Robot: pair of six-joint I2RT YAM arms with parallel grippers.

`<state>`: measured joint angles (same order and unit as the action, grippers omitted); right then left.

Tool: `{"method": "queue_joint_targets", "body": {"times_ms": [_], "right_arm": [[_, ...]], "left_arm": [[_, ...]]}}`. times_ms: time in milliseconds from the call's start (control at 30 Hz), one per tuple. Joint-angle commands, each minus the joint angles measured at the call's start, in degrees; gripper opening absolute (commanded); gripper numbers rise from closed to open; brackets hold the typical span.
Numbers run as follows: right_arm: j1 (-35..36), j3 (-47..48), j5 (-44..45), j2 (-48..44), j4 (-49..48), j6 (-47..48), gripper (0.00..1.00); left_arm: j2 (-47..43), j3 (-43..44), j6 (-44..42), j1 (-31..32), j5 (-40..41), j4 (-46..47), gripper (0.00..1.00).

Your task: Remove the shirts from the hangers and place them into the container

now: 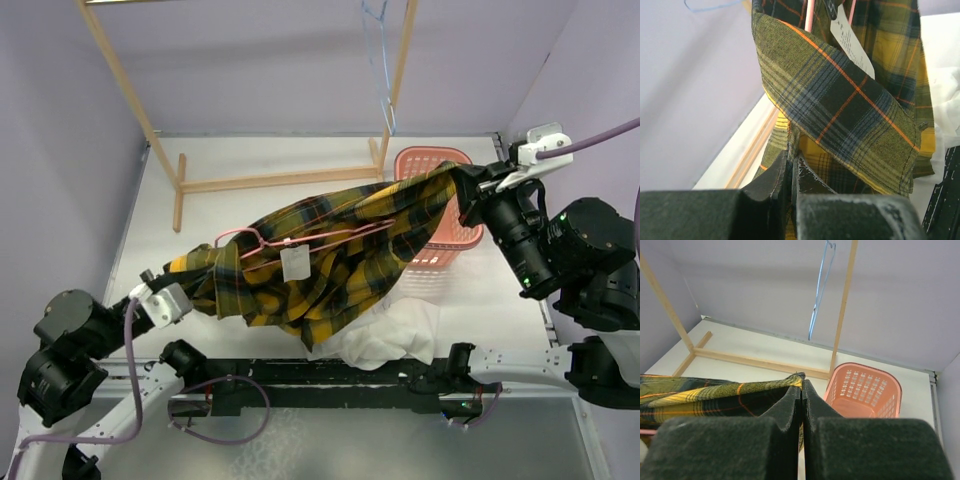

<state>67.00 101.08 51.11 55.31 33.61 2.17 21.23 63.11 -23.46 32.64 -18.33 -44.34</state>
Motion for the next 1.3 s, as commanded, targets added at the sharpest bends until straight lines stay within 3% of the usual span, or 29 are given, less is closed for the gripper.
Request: {"method": "queue_joint_targets", "body": {"times_ms": [0, 167, 300, 333, 433, 467, 533, 767, 900, 1033, 1267], "right_arm": [[-0.3, 1.1, 5.3, -1.1, -2.5, 2.5, 0.0], [-0.4, 0.0, 4.7, -1.5, -1.7, 2.0, 0.0], [-0.4, -0.4, -1.1, -0.9, 2.3, -1.4, 0.02], [-0.3, -0.3, -3.2, -0.3, 5.2, -2.6, 0.1], [-0.4, 1.7, -8.0, 1.6, 11.7, -5.8, 0.5], [-0.4, 2.5, -8.5, 2.0, 13.0, -6.9, 0.59], [-0.4, 4.6, -12.8, 2.0, 15.9, -8.6, 0.67], [-0.4, 7.1, -32.3, -1.4, 17.2, -9.4, 0.61], [-0.4, 7.3, -42.4, 1.9, 20.1, -7.2, 0.59], [-0.4, 5.2, -45.2, 5.3, 23.3, -4.2, 0.61], [-0.4, -0.6, -47.7, 6.2, 19.0, -0.3, 0.63]], "left_arm": [[-4.2, 1.5, 1.2, -0.4, -3.2, 3.5, 0.0], [-4.1, 4.9, 2.3, -0.3, -8.3, 0.8, 0.0], [-4.4, 4.4, 3.6, -0.3, -7.0, 3.2, 0.0], [-4.2, 3.9, 3.8, -0.3, -6.3, 4.3, 0.0], [-1.7, 2.9, 2.8, -0.4, -3.6, 6.1, 0.0], [-0.2, 3.0, 2.1, -0.4, -2.4, 6.0, 0.0], [3.4, 3.3, 1.0, -0.4, -1.3, 5.4, 0.0], [10.1, 1.4, -0.6, -0.3, -5.7, 9.2, 0.0], [14.1, 2.7, 0.0, -0.3, -10.2, 10.7, 0.0], [15.1, 3.5, 0.4, -0.3, -13.8, 10.9, 0.0], [13.5, 2.9, 1.9, -0.3, -20.5, 10.5, 0.0]]}}
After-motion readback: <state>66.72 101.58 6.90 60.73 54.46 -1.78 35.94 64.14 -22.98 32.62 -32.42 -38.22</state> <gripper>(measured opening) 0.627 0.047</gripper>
